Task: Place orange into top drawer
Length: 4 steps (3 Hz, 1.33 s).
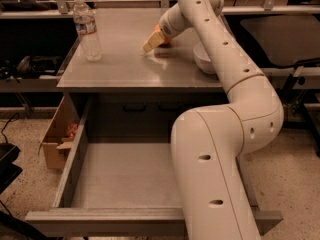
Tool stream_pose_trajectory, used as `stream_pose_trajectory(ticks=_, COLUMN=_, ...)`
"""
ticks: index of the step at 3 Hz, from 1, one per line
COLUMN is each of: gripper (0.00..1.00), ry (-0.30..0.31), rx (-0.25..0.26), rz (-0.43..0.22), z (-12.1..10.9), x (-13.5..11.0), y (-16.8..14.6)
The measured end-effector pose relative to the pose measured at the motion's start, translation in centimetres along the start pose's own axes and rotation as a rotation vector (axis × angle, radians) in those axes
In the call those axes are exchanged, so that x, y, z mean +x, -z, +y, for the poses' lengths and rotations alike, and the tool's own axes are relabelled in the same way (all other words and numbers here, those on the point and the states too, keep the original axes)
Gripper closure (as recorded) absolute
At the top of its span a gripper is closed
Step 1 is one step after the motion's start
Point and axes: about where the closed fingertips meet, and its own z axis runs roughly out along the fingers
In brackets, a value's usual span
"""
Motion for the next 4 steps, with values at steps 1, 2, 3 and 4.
stream_pose_trajectory(ticks=1, gripper=0.27, ry=-0.021, rx=0.015, rz=0.024, z=-0.54, x=0.59, y=-0.62)
stream_pose_trajectory(ticks=2, gripper=0.49, ry=-0.021, rx=0.017, rz=0.023, z=-0.6, x=0.51, y=-0.59)
stream_pose_trajectory(ticks=3, gripper=0.72, ry=-0.021, rx=0.017, rz=0.023, z=-0.6, x=0.51, y=-0.6)
stream_pose_trajectory(ticks=4, gripper=1.0, ry=-0.015, rx=0.014, rz=0.022, z=-0.47, x=0.32, y=-0.5)
